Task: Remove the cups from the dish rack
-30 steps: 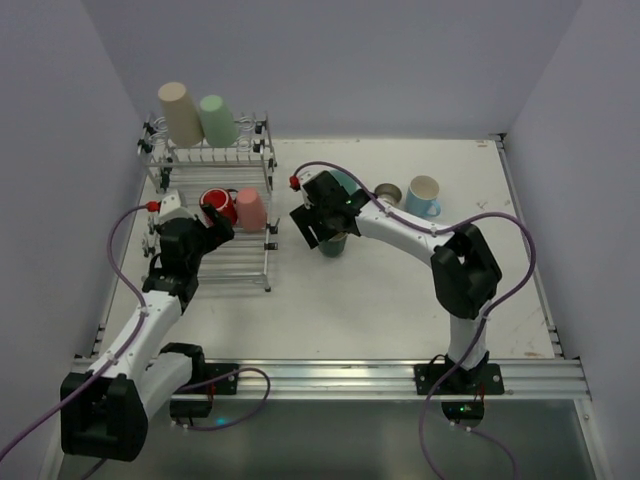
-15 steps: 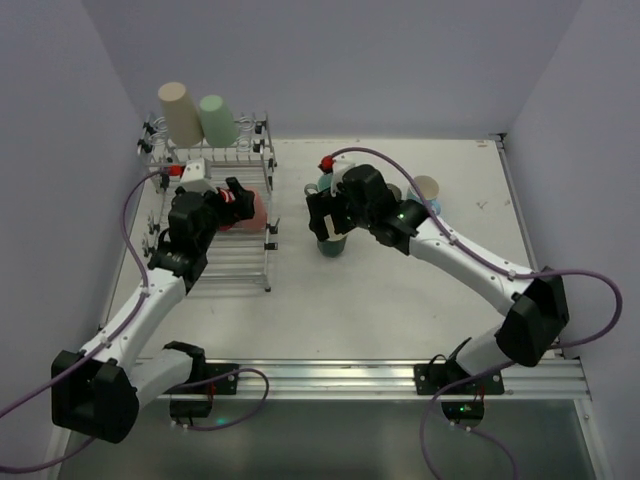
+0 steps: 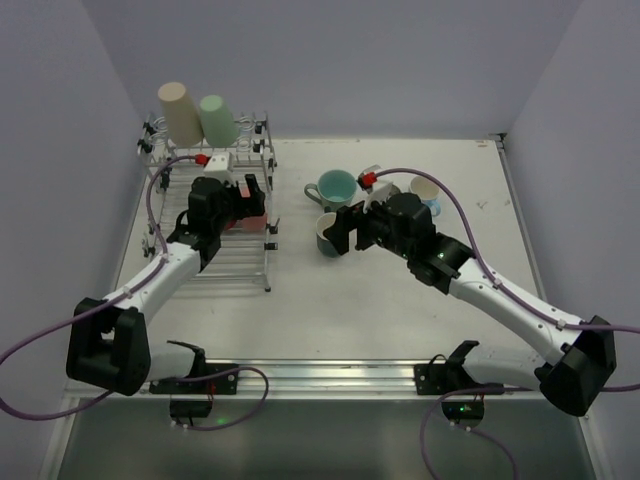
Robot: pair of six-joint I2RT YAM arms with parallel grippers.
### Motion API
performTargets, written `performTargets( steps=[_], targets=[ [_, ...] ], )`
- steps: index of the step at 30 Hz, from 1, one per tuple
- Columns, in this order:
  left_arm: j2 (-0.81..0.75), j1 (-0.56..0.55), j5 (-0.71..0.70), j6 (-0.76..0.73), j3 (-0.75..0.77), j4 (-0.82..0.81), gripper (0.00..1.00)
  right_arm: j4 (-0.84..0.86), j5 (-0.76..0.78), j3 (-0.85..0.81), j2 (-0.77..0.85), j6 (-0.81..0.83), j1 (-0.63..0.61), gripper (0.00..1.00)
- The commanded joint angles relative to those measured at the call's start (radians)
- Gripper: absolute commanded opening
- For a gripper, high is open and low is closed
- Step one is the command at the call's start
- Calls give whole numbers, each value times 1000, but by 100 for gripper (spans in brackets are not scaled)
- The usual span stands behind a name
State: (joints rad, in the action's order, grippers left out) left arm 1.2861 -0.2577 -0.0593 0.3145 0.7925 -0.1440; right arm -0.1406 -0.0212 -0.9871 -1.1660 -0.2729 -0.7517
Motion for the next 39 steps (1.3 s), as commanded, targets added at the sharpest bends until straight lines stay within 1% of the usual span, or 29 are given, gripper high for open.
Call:
performTargets(
  steps=[1,7,13,15,17,18,19,22,23,24,28,29,31,32,33,34,35,37,38,39],
  targets=[
    [36,-6,9,-52,66,-94,99,90,-36,21,28,-23,3,82],
    [124,-6,-11,-63,96,-94,99,105,-32,39,57,-20,3,82],
    [174,-6,-7,-58,99,-106,96,110,-31,41,69,-22,3,81],
    [180,-6,-8,-51,91,-115,87,108,-34,39,69,-23,3,81],
    [173,-6,-13,-49,79,-132,75,105,-40,36,69,-23,3,81],
    [171,-6,-19,-49,76,-135,65,105,-40,36,69,-26,3,81],
    [170,-6,-20,-49,74,-137,61,105,-40,36,69,-29,2,81],
    [165,-6,-31,-52,76,-132,56,104,-49,30,69,-35,3,81],
    [160,-6,-33,-49,74,-126,49,104,-52,30,74,-40,3,81],
    [153,-6,-34,-45,71,-123,46,104,-57,27,77,-43,3,81],
    [67,-8,-24,-11,45,-121,39,102,-86,4,75,-75,3,81],
    [18,-9,-17,6,36,-111,38,119,-101,4,71,-93,2,81],
    [-39,-12,4,24,27,-97,36,148,-162,19,68,-172,0,82],
    [-101,-17,13,44,16,-79,36,230,-187,33,68,-208,0,82],
    [-134,-17,41,58,8,-71,35,274,-212,66,62,-282,-1,84],
    [-164,-18,55,76,-8,-65,34,320,-233,85,57,-316,-3,84],
    [-230,-18,112,112,-16,-56,33,402,-259,100,51,-375,-12,86],
    [-293,-20,168,156,-50,-54,32,508,-278,140,28,-419,-23,88],
    [-350,-21,197,205,-62,-69,31,547,-287,151,19,-440,-31,89],
    [-378,-21,258,233,-79,-83,31,580,-296,172,11,-475,-32,90]
  ],
)
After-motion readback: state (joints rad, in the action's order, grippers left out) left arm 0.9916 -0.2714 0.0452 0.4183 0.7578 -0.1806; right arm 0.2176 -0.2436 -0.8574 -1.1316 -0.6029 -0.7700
